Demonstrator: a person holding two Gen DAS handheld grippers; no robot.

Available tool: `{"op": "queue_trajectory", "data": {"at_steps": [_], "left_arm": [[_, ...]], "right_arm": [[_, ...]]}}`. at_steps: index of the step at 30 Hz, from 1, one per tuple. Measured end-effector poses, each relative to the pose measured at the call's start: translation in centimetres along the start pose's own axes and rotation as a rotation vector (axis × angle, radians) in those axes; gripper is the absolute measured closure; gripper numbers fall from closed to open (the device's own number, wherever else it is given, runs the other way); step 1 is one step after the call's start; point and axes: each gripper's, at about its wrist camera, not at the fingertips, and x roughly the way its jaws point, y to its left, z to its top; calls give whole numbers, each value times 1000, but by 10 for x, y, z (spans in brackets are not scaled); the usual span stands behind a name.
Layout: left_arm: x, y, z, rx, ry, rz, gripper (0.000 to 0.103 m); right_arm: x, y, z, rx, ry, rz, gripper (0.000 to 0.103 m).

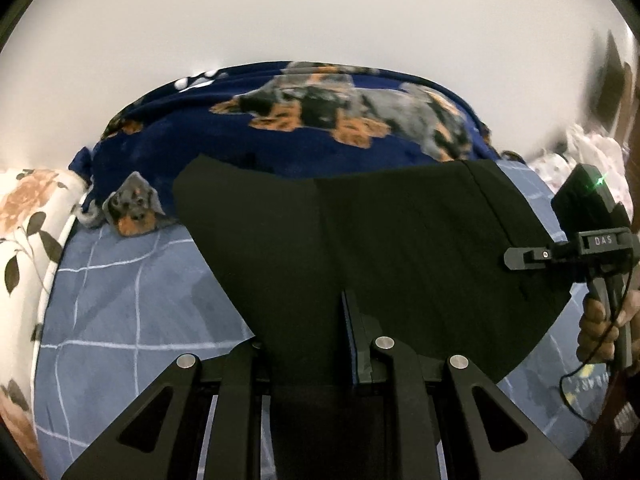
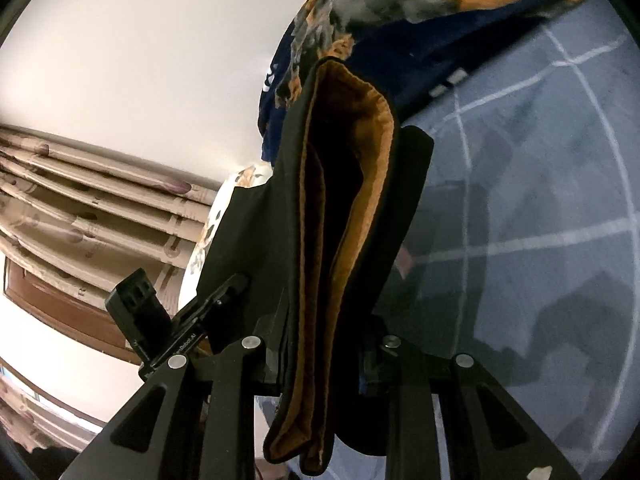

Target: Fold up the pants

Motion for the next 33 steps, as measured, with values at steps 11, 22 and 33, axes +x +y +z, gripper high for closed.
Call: {"op": "queue_trajectory", "data": {"at_steps": [11, 22, 33], "left_arm": [[68, 47, -10, -76, 60, 50, 84], [81, 53, -29, -71, 21, 100, 68], [87, 63, -40, -118, 4, 121, 52]], "right_arm": [[49, -38, 26, 51, 25, -41, 80], [55, -49, 23, -3, 10, -138, 80], [64, -33, 22, -89, -33, -248, 79]]}}
